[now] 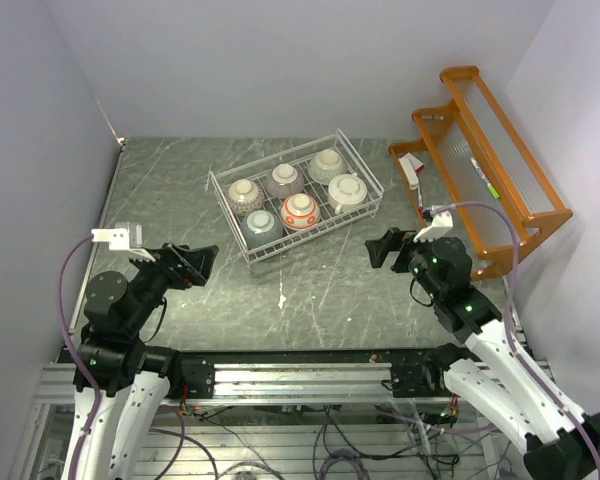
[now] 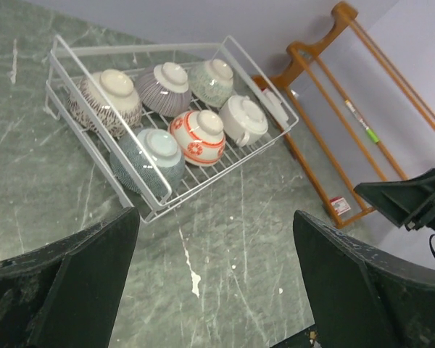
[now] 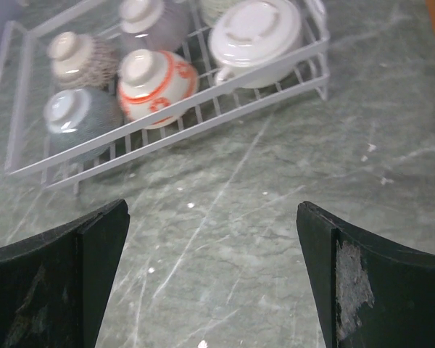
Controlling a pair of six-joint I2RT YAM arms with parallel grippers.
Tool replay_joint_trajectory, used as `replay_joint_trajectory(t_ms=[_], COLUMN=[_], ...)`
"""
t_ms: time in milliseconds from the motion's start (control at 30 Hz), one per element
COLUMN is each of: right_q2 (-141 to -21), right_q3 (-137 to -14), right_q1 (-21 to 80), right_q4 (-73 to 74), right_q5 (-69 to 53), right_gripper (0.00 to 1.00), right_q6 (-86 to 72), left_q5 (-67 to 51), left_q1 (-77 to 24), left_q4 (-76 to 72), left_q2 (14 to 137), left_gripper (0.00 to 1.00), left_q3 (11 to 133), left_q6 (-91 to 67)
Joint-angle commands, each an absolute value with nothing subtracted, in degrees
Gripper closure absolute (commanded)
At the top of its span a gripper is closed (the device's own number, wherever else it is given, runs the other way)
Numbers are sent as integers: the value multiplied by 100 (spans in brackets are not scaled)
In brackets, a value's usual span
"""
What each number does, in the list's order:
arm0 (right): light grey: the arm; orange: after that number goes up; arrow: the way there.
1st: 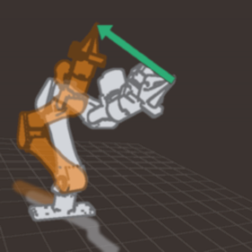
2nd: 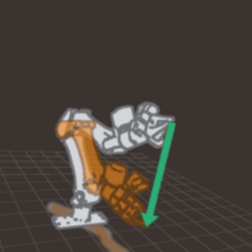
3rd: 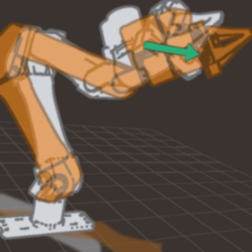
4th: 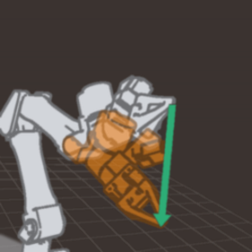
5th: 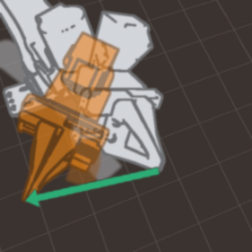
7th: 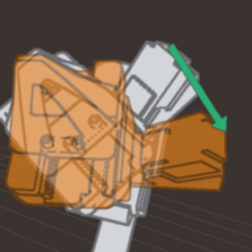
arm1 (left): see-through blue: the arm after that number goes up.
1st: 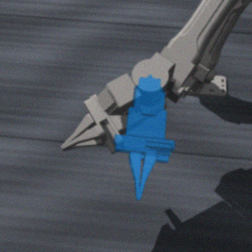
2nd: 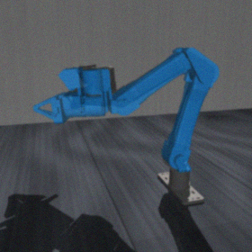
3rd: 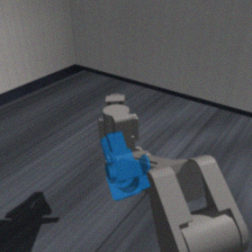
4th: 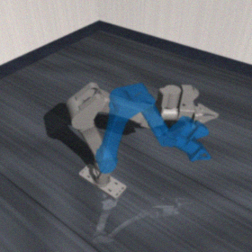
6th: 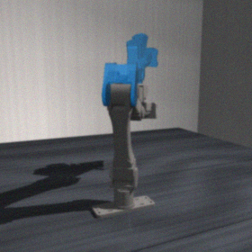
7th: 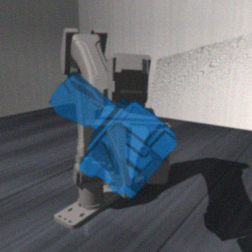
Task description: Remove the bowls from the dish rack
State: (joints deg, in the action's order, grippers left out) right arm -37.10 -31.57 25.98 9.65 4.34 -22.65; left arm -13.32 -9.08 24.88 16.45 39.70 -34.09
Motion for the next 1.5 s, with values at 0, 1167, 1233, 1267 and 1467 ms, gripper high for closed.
replay_joint_trajectory(t_ms=[0,1167,1233,1267,1467], right_q2=[-4340,-9412,-9566,-9637,-9893], right_q3=[-3371,-6700,-6820,-6870,-6899], right_q1=[2610,1723,1713,1699,1679], right_q4=[318,-321,-288,-275,-363], right_q5=[1519,770,764,767,741], right_gripper=[0,26,30,33,55], right_q6=[-2602,-1234,-1197,-1188,-1195], left_q5=[-1409,-1255,-1258,-1266,-1266], left_q1=[-870,-870,-870,-870,-870], left_q4=[2472,2528,2531,2524,2561], left_q2=[1703,1920,1933,1929,1900], left_gripper=[2,29,29,30,30], left_q3=[3729,3638,3639,3632,3621], left_q6=[-3408,-3481,-3480,-3480,-3512])
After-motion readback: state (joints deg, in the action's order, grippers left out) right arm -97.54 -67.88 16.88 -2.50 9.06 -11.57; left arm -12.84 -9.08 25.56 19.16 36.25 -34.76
